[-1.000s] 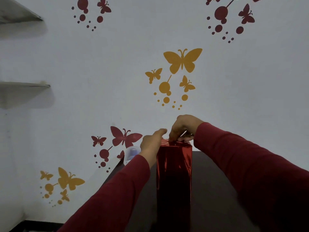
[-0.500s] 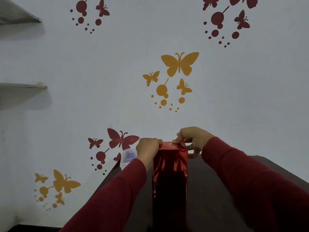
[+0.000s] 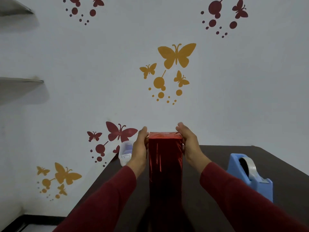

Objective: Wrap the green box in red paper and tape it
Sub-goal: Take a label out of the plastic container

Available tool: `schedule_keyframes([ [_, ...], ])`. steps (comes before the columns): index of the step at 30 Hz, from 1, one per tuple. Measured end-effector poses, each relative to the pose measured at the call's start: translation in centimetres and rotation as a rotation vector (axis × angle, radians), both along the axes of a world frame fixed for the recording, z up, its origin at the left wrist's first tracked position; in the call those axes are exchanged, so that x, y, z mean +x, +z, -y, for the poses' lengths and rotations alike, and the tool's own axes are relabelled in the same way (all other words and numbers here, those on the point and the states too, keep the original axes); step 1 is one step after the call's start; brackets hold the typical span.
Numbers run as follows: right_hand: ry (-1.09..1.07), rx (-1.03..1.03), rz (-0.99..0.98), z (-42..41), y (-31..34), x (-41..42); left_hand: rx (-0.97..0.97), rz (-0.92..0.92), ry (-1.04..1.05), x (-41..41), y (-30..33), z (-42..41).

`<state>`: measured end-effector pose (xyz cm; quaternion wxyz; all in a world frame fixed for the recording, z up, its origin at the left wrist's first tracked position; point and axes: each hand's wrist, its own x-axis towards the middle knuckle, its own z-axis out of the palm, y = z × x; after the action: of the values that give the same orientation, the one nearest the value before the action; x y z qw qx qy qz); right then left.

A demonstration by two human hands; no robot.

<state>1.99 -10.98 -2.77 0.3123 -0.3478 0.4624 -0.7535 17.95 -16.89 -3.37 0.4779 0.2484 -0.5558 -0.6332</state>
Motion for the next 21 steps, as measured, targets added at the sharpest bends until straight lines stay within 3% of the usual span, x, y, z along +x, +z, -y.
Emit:
schedule_keyframes([
  [3,0.061,-0.027,-0.06,-2.3,-5.5,0.7,-0.183,0.021,-0.071,1.1,-4.0,-1.2],
  [6,0.12,0.012,-0.131,-3.7,-10.4,1.1,-0.226,0.14,-0.134,1.6,-8.2,-1.1],
  [9,0.128,0.043,-0.199,-3.9,-11.0,1.3,-0.249,0.188,-0.086,1.6,-9.0,-1.1],
  [12,-0.033,0.192,-0.192,-3.1,-9.5,0.5,-0.242,0.28,-0.016,0.6,-7.6,-0.3],
  [17,0.0,0.426,0.092,-2.7,-8.3,-0.6,0.027,0.524,0.025,-1.7,-7.6,1.5],
  [21,-0.057,0.487,0.201,-2.9,-8.8,-0.3,0.068,0.716,0.107,-2.6,-7.1,1.3],
])
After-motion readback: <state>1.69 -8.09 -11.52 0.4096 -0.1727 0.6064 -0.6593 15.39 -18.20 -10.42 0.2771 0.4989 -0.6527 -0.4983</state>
